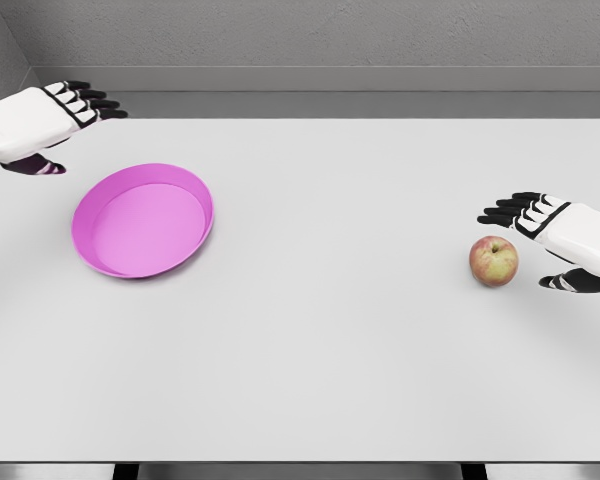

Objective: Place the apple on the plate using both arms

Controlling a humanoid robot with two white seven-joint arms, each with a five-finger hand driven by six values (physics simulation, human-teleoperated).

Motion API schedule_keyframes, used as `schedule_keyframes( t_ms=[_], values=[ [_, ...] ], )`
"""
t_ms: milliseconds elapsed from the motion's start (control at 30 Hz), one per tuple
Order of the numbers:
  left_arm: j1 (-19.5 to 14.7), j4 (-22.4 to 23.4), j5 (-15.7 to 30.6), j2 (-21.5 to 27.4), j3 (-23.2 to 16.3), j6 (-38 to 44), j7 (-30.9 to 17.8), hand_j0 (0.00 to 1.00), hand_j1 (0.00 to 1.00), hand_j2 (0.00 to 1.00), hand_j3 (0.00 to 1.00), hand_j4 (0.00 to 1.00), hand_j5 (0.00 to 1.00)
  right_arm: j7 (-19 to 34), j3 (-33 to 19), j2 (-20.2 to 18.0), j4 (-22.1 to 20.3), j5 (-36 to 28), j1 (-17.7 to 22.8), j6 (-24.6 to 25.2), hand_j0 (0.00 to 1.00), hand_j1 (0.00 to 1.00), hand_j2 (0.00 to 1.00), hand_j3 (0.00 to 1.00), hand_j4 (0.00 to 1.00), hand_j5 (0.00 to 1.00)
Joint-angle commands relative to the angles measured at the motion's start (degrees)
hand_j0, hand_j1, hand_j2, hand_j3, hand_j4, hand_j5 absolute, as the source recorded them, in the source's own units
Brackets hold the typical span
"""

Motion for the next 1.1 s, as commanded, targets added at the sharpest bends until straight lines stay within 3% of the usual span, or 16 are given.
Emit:
schedule_keyframes(
  t_ms=[0, 233, 433, 533, 567, 667, 767, 1067],
  values=[
    [0.0, 0.0, 0.3, 0.3, 0.0, 0.0, 0.0, 1.0, 1.0, 1.0, 1.0, 1.0, 1.0, 0.0, 0.0, -0.1, 0.0, -0.2, 0.0, 0.0, 1.0, 1.0, 1.0, 1.0, 1.0, 1.0],
    [0.0, 0.0, 0.3, 0.3, 0.0, 0.0, -0.1, 1.0, 1.0, 1.0, 1.0, 1.0, 1.0, 0.8, 0.3, 0.0, 0.1, -0.7, -0.1, 1.8, 1.0, 1.0, 1.0, 1.0, 1.0, 1.0],
    [-0.1, -0.1, 0.2, 1.5, 0.0, 0.0, -0.1, 1.0, 1.0, 1.0, 1.0, 1.0, 1.0, 21.2, 0.5, 0.5, 0.0, -1.4, -4.4, 10.9, 1.0, 1.0, 1.0, 1.0, 1.0, 1.0],
    [-0.1, -0.2, 0.2, 1.6, 0.0, 0.0, -0.2, 1.0, 1.0, 1.0, 1.0, 1.0, 1.0, 26.4, 1.6, 0.9, 0.0, -2.1, -7.6, 12.5, 1.0, 1.0, 1.0, 1.0, 1.0, 1.0],
    [-0.1, -0.2, 0.2, 1.6, 0.0, 0.0, -0.2, 1.0, 1.0, 1.0, 1.0, 1.0, 1.0, 27.0, 3.0, 1.5, 0.0, -2.1, -9.2, 13.5, 1.0, 1.0, 1.0, 1.0, 1.0, 1.0],
    [-0.1, -0.3, 0.2, 1.5, -0.1, 0.0, -0.2, 1.0, 1.0, 1.0, 1.0, 1.0, 1.0, 29.1, 14.3, 4.3, 0.1, -2.1, -20.3, 18.0, 1.0, 1.0, 1.0, 1.0, 1.0, 1.0],
    [-0.1, -0.4, 0.2, 1.6, 0.0, 0.0, -0.2, 1.0, 1.0, 1.0, 1.0, 1.0, 1.0, 31.4, 21.8, 6.5, 0.1, -2.1, -25.8, 21.9, 1.0, 1.0, 1.0, 1.0, 1.0, 1.0],
    [-0.1, -0.4, 0.2, 1.6, 0.0, 0.0, -0.2, 1.0, 1.0, 1.0, 1.0, 1.0, 1.0, 31.4, 22.7, 7.1, 0.1, -2.1, -27.0, 22.8, 1.0, 1.0, 1.0, 1.0, 1.0, 1.0]
  ],
)
